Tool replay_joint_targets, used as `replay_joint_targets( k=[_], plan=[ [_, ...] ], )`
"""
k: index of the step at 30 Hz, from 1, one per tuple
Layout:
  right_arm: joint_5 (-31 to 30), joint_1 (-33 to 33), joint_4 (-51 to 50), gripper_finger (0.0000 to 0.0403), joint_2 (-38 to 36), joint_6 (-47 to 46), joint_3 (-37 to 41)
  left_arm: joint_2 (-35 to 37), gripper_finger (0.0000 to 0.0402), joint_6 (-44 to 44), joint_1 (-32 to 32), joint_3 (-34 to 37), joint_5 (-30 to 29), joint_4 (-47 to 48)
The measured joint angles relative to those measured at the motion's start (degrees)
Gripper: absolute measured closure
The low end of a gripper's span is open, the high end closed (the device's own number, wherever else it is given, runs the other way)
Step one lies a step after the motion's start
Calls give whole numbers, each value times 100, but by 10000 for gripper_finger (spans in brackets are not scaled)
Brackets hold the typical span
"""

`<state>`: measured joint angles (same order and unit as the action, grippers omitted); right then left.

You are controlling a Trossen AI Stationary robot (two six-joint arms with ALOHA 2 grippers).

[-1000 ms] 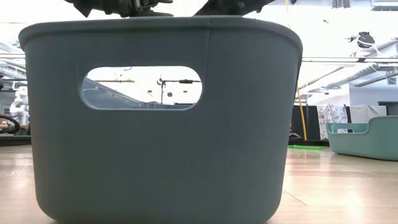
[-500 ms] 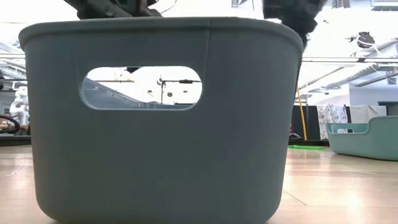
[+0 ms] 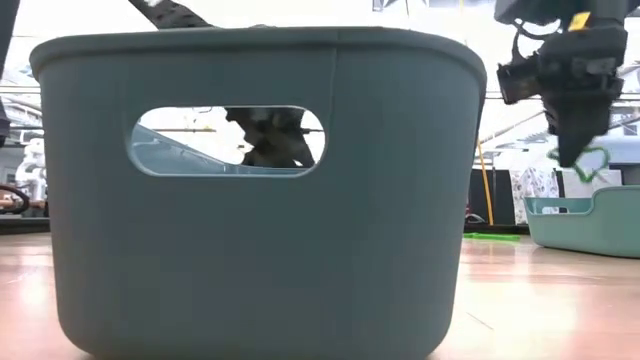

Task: Sort rubber bands into baskets
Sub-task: Put the green rubber band into the green bin

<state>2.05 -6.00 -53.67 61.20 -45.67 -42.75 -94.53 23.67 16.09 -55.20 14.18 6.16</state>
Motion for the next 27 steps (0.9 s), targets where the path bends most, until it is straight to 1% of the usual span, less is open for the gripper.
replay_joint_targets(
  k=[4,6,9,12,15,17,19,21,27],
  plan=[
    [115,-76,48,402,-215,-319,290,-458,247,-496,393,-819,-834,624],
    [113,-102,58,402,-264,-365,403,-774,247,-709,589,-1248,-1205,788],
    [112,-102,108,402,-261,-422,550,-1394,247,-805,828,-1889,-1259,1110],
    [126,-102,92,402,-261,-505,625,-1994,247,-785,973,-2559,-1163,1840],
    [126,-102,93,402,-261,-556,635,-2407,247,-755,1054,-3131,-1066,2347],
    [126,-102,95,402,-261,-552,635,-2595,247,-754,1066,-3381,-1091,2631],
    [126,-102,99,402,-261,-565,635,-2744,247,-752,1053,-3562,-1290,2777],
    [128,-102,97,402,-261,-666,635,-2814,247,-750,1044,-3632,-1424,2842],
    [126,-102,111,401,-261,-922,635,-2944,247,-600,1106,-3637,-1572,2864]
  ],
)
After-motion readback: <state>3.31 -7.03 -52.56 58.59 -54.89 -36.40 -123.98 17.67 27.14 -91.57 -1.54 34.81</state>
